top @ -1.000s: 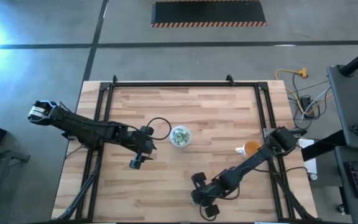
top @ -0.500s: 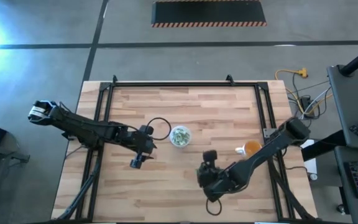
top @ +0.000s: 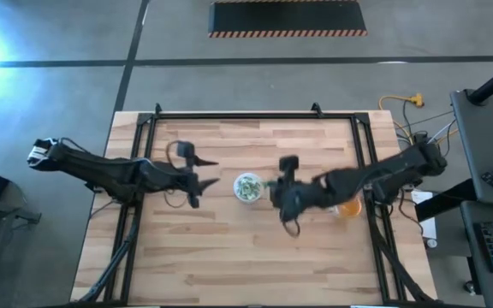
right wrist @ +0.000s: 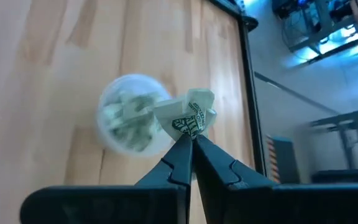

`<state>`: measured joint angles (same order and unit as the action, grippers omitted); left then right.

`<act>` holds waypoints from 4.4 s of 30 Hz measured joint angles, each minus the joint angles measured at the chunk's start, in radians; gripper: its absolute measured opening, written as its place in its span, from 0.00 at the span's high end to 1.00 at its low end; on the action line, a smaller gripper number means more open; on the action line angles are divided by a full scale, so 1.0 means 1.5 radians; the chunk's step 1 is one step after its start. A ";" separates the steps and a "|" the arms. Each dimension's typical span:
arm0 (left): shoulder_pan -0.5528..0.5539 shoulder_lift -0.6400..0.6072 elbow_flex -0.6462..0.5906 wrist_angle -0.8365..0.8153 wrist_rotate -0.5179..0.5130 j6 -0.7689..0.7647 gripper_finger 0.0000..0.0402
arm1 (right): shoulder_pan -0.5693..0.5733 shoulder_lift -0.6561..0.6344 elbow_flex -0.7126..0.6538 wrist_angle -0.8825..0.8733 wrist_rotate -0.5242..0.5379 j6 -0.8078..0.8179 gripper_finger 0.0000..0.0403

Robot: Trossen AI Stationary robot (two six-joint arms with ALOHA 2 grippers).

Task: Pick and place Stevia / Truvia into bins
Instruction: Put the light green stevia packet into the transparent container, then return to Home Position

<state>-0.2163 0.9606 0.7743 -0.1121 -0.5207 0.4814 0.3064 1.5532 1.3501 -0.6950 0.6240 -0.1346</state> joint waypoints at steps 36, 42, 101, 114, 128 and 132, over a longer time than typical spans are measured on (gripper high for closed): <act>0.066 -0.061 -0.146 0.137 -0.060 0.011 0.48 | -0.288 0.162 -0.201 0.499 -0.580 -0.102 0.98; 0.066 -0.057 -0.147 0.120 -0.060 -0.026 0.48 | -0.294 0.176 -0.180 0.446 -0.551 -0.085 0.98; 0.061 -0.459 -0.501 0.365 0.173 -0.212 0.48 | -0.259 -0.747 -0.717 0.579 -0.561 0.038 0.68; 0.061 -0.558 -0.511 0.266 0.174 -0.201 0.48 | -0.258 -0.940 -0.877 0.591 -0.554 0.053 0.67; 0.061 -0.621 -0.511 0.169 0.174 -0.200 0.48 | -0.258 -1.008 -0.894 0.484 -0.521 0.125 0.69; 0.061 -0.622 -0.512 0.153 0.174 -0.177 0.48 | -0.258 -1.004 -0.894 0.484 -0.520 0.101 0.68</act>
<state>-0.1253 0.0280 0.0067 0.1167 -0.2595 0.2152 -0.0807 0.0479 0.0090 0.0304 -0.1563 0.0171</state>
